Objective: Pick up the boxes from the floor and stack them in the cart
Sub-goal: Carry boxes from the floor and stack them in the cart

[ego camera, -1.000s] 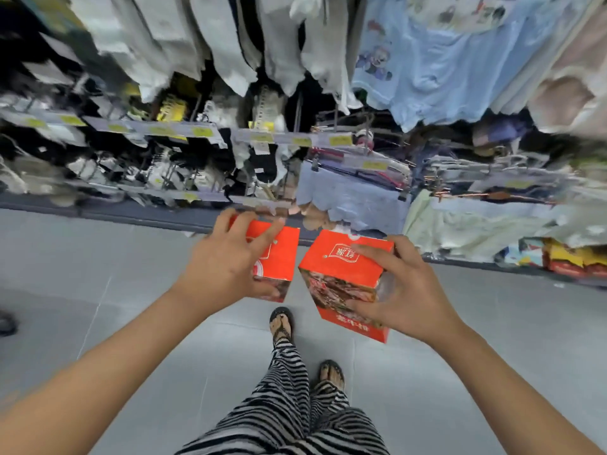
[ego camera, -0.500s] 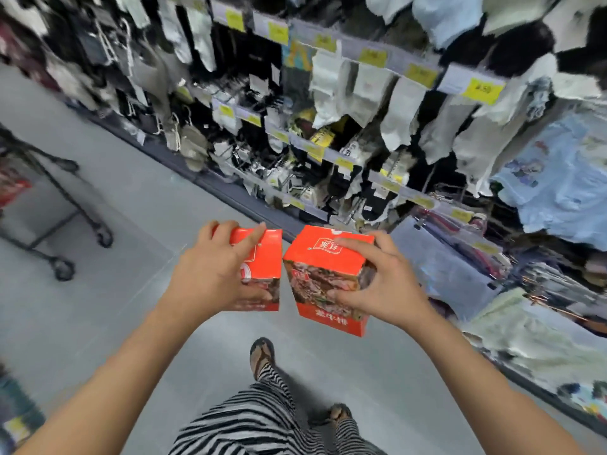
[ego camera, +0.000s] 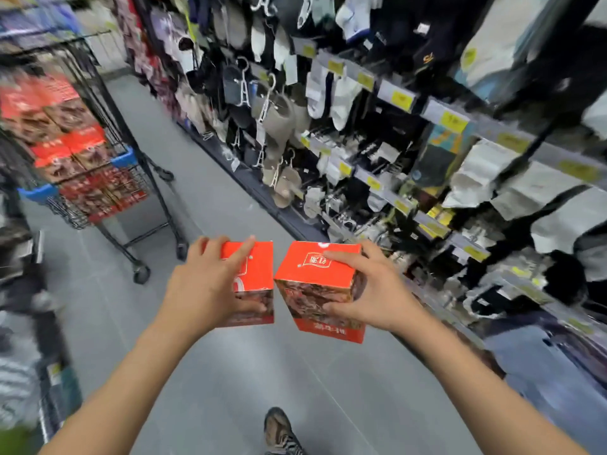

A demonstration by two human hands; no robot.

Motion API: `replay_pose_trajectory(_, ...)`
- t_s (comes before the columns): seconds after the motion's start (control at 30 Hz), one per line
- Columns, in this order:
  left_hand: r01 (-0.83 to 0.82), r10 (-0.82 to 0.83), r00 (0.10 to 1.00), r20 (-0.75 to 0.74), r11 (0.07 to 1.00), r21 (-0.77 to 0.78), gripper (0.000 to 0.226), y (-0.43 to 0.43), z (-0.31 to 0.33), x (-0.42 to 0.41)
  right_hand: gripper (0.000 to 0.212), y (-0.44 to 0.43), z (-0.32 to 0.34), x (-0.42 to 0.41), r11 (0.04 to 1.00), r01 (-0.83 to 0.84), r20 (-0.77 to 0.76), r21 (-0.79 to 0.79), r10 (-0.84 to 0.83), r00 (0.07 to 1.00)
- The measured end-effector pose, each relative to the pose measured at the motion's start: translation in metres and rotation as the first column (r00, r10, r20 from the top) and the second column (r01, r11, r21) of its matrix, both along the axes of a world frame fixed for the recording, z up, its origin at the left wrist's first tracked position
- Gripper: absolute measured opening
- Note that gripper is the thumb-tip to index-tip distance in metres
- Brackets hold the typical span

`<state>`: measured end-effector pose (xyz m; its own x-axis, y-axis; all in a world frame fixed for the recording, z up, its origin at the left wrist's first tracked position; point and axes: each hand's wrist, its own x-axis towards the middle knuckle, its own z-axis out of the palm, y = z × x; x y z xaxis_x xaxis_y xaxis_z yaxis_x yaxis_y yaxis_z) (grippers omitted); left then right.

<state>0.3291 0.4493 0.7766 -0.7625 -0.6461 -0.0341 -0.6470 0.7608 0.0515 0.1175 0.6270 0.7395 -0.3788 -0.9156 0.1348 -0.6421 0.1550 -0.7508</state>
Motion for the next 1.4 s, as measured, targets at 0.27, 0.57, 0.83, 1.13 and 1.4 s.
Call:
replay_pose_trajectory(0.27, -0.07, 0.07, 0.998, -0.006, 0.997, 0.01, 0.115, -0.109, 0.006, 0.031, 0.075, -0.123, 0.014, 0.012, 0.991, -0.134, 0.015, 0.026, 0.134, 0.991)
replay_pose_trajectory(0.57, -0.203, 0.201, 0.977, -0.071, 0.979, -0.02, 0.116, -0.217, 0.001, 0.016, 0.077, -0.25, 0.013, -0.022, 0.964, -0.266, 0.054, 0.0, 0.266, 0.963)
replay_pose_trajectory(0.83, -0.348, 0.348, 0.934, -0.079, 0.937, 0.012, 0.118, -0.302, 0.0, -0.02, 0.077, -0.378, 0.009, -0.079, 0.921, -0.389, 0.064, 0.003, 0.388, 0.919)
replay_pose_trajectory(1.13, -0.572, 0.576, 0.813, -0.081, 0.817, 0.069, 0.113, -0.37, 0.0, -0.018, 0.077, -0.522, -0.003, -0.095, 0.811, -0.585, 0.1, -0.032, 0.585, 0.805)
replay_pose_trajectory(1.4, -0.647, 0.648, 0.76, -0.052, 0.762, 0.028, 0.115, -0.486, -0.027, 0.052, 0.077, -0.667, -0.023, -0.039, 0.754, -0.656, 0.142, -0.011, 0.651, 0.746)
